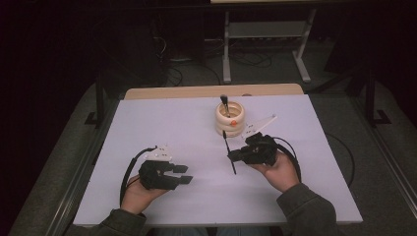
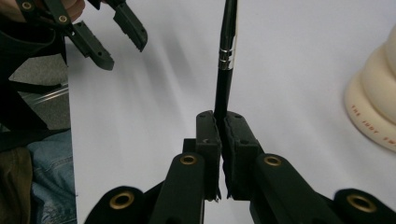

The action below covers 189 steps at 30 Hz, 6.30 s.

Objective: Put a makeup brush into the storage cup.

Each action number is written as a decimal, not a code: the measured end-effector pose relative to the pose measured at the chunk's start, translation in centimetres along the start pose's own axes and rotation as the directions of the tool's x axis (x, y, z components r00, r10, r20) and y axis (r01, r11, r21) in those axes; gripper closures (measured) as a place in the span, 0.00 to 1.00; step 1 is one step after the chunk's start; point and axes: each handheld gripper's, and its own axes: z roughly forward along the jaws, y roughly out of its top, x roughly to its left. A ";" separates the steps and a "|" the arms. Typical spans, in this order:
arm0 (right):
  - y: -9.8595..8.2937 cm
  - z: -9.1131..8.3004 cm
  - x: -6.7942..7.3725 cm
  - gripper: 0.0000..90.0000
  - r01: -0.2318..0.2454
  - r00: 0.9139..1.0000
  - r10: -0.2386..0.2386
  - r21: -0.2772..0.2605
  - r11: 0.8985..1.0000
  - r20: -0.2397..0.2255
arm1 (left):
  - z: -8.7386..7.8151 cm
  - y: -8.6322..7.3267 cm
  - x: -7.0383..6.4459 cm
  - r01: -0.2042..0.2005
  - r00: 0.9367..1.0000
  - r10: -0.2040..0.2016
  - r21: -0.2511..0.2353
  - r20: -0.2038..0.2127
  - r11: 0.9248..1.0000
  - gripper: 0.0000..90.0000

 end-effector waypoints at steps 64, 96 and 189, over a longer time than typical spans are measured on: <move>10.1 -3.1 -10.5 0.94 -0.132 0.973 0.154 -0.134 0.982 0.172 | -0.8 -0.1 0.1 0.022 1.000 -0.022 -0.028 -0.012 0.999 0.55; 9.4 -1.1 -12.9 0.94 -0.200 0.943 0.232 -0.153 0.968 0.238 | -1.1 -0.1 0.2 0.034 0.999 -0.035 -0.044 -0.016 0.998 0.54; 5.7 2.3 -13.8 0.81 -0.311 0.911 0.325 -0.095 0.946 0.255 | -1.2 -0.1 0.4 0.038 0.999 -0.038 -0.038 -0.013 0.999 0.52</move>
